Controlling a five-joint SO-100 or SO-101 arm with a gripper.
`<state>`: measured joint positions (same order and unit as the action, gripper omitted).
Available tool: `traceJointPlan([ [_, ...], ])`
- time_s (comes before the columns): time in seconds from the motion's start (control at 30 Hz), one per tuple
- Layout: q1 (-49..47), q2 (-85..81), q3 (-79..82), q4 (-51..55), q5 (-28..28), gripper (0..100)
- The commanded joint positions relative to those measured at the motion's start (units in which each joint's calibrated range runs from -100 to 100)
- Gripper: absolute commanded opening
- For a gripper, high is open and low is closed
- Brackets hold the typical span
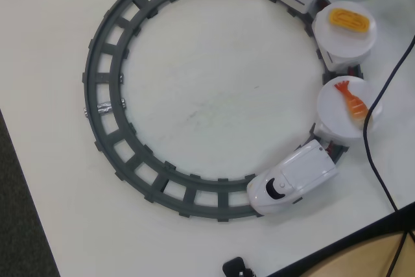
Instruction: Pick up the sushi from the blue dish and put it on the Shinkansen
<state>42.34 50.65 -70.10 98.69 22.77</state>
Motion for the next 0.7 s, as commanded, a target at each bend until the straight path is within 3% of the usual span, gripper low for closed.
traceJointPlan([
  [0.0,0.3,-9.7,-0.2,1.0,-0.5,2],
  [0.5,-9.6,-16.6,-0.1,1.0,-2.9,2],
  [0.67,-13.9,-16.8,7.3,1.0,-2.5,2],
])
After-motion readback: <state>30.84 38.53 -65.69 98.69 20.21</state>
